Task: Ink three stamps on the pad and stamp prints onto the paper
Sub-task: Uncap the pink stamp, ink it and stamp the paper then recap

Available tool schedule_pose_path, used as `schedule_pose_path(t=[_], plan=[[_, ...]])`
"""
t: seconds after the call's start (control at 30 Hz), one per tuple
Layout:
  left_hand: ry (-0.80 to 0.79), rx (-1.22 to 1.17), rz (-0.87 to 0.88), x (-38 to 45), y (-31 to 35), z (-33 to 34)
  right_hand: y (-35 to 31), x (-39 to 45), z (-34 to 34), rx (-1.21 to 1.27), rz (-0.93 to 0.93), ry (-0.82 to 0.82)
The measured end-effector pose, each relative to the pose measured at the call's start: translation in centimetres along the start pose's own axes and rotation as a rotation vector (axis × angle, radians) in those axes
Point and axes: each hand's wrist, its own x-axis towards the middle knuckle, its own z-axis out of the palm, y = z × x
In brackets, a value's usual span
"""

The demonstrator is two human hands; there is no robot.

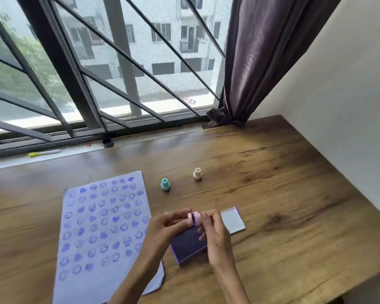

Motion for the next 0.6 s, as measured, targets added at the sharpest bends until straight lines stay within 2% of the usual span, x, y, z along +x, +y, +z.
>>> schedule_pose_path(t=[0.07,0.13,0.27,0.47,0.6], plan=[[0.064,0.091,0.071,-0.5,-0.2,-0.7,0.2,-0.3,0.3,0.189,0.138,0.075],[0.116,0.254,0.181,-0.4,-0.7,-1.7,0.0,-0.7,0.0,0.364,0.245,0.083],[0.081,0.65,0.292,0.5,-2.3,-3.2,-0.1,-2.0,-0.6,0.562,0.378,0.044],[0.064,0.739,0.28,0.7,-3.2,-3.3,0.3,-4.1,-1.1,0.795,0.479,-0.046],[0.066,0.703,0.282,-0.2,-3.8,-3.5,0.9,-4.4,-1.6,0.81,0.506,-0.067]])
